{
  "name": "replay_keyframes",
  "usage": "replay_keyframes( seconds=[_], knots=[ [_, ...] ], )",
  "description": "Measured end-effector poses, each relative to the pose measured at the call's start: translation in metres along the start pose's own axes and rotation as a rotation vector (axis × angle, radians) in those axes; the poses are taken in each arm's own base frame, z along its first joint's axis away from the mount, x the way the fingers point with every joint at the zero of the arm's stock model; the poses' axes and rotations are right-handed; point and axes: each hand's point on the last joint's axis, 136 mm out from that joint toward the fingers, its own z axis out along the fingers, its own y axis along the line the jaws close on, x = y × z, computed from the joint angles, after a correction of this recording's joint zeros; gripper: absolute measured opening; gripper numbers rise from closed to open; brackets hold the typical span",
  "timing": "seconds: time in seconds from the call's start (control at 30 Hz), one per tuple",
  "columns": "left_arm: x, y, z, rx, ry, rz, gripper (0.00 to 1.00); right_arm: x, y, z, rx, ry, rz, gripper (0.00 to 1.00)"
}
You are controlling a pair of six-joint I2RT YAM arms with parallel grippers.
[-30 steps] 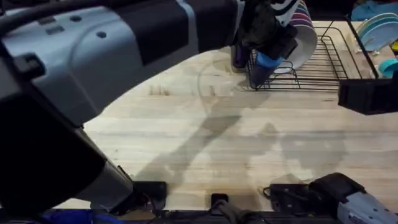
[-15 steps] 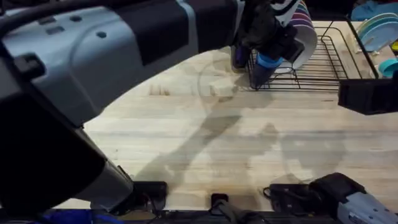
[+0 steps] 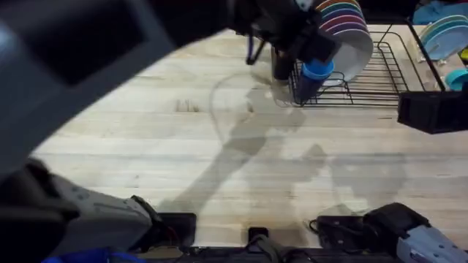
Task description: Pick up the cup on the table and put them onto the rack.
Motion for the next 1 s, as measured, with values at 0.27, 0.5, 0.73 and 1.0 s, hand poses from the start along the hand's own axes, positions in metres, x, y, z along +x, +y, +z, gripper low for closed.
replay_keyframes(
  seconds=[0.27, 0.5, 0.73, 1.0],
  knots=[
    [0.011, 0.041, -0.059, -0.087, 0.014, -0.068, 0.993, -0.004, 0.001, 0.000, -0.002, -0.016, 0.002, 0.994],
    [0.048, 0.099, -0.115, -0.218, 0.082, -0.199, 0.993, -0.038, 0.004, -0.003, -0.019, -0.154, 0.040, 0.994],
    [0.071, 0.137, -0.156, -0.322, 0.084, -0.314, 0.993, -0.053, 0.005, -0.006, -0.027, -0.215, 0.057, 0.994],
    [0.088, 0.158, -0.198, -0.415, 0.053, -0.397, 0.994, -0.057, 0.008, 0.004, -0.024, -0.191, 0.050, 0.994]
  ],
)
